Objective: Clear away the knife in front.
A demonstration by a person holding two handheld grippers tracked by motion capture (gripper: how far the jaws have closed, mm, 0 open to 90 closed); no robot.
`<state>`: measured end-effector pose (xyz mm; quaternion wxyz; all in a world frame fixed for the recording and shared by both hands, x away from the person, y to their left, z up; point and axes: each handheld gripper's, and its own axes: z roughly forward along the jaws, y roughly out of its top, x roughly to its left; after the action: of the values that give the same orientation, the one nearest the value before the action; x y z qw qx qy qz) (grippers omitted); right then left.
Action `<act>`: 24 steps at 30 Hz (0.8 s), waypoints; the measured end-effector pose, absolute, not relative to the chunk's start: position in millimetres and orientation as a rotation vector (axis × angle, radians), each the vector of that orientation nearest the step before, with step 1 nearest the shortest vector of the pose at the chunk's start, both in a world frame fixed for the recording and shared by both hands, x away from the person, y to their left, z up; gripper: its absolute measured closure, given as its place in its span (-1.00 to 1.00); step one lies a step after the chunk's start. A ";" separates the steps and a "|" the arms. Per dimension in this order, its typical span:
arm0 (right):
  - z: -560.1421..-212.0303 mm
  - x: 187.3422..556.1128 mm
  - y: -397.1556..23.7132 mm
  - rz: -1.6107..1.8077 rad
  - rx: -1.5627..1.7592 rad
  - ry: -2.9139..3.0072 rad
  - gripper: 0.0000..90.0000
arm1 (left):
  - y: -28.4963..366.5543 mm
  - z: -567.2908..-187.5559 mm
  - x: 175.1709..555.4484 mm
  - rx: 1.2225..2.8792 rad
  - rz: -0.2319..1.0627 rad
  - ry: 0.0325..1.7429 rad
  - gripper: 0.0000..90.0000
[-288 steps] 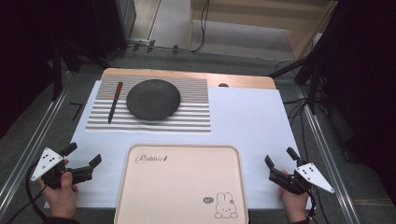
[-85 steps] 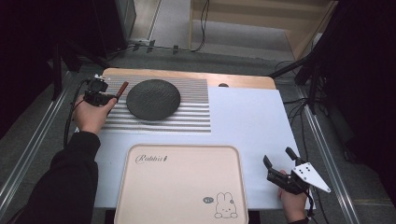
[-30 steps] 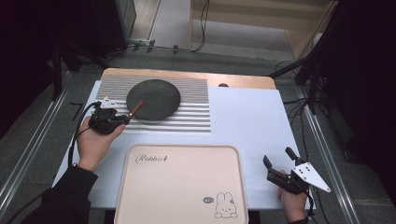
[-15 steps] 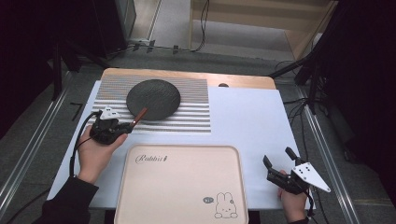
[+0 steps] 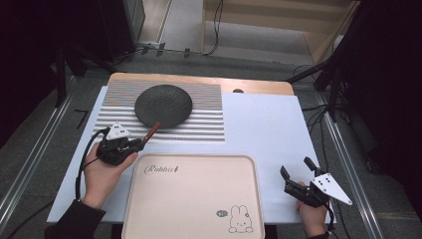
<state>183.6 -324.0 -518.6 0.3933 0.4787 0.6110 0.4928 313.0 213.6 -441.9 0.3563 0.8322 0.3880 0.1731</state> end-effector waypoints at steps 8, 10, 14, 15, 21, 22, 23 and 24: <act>-518.6 183.7 -324.3 1.252 1.212 1.551 -0.77 | 211.7 -449.2 296.4 2.135 0.418 0.989 0.71; -518.7 183.7 -324.3 1.252 1.212 1.551 -0.77 | 212.6 -450.7 291.6 2.122 0.415 0.991 0.71; -518.6 183.7 -324.3 1.252 1.212 1.551 -0.77 | 214.3 -453.8 282.8 2.095 0.399 1.002 0.71; -518.6 183.7 -324.2 1.251 1.214 1.551 -0.77 | 214.3 -454.6 280.8 2.094 0.396 1.002 0.71; -518.6 183.6 -324.1 1.252 1.214 1.552 -0.77 | 212.5 -457.7 267.6 2.079 0.381 0.994 0.71; -518.6 183.7 -324.2 1.252 1.213 1.552 -0.77 | 212.0 -458.1 265.5 2.080 0.377 0.991 0.71; -518.6 183.7 -324.2 1.253 1.214 1.552 -0.77 | 211.5 -458.4 263.7 2.077 0.373 0.990 0.71; -518.6 183.8 -324.2 1.253 1.214 1.552 -0.77 | 211.2 -458.8 261.7 2.075 0.369 0.990 0.71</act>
<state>183.8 -324.2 -518.6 0.3926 0.4780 0.6113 0.4937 261.7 211.2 -458.8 0.3954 0.8185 0.3905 0.1457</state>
